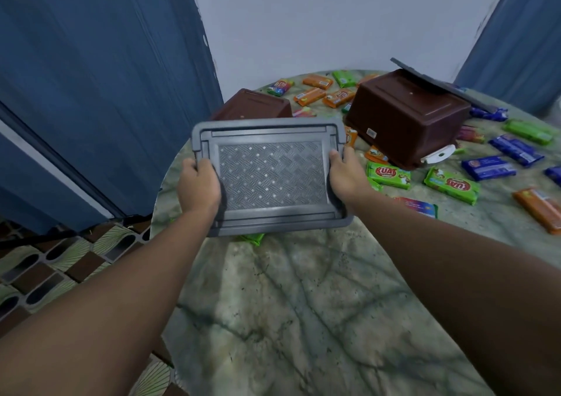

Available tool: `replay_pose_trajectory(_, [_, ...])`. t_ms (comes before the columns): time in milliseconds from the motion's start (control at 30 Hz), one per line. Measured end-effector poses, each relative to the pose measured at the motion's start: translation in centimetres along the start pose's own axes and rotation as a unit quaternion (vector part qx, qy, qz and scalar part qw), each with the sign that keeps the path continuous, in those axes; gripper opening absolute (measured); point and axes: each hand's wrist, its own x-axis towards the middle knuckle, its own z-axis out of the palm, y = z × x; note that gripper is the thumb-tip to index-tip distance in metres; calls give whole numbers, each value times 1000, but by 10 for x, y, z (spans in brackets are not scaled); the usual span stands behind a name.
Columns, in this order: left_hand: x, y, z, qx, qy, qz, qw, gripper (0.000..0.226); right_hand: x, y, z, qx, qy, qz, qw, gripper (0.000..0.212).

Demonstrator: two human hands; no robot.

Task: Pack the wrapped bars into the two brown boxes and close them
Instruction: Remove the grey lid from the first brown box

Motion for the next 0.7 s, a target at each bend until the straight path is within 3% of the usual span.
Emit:
replay_pose_trajectory(167, [-16,-3,8,16,-29,18,999,12,-12,13,-15,-1,25,9,1000,36])
replay_pose_trajectory(400, [-60,-1,23,47,-27,23,998,15,-19,45,-58,19,-7,4,1000,40])
replay_pose_trajectory(700, [-181,-26,52,134,-58,1,989,21,-47,118,-143,-98,-38,31,994,40])
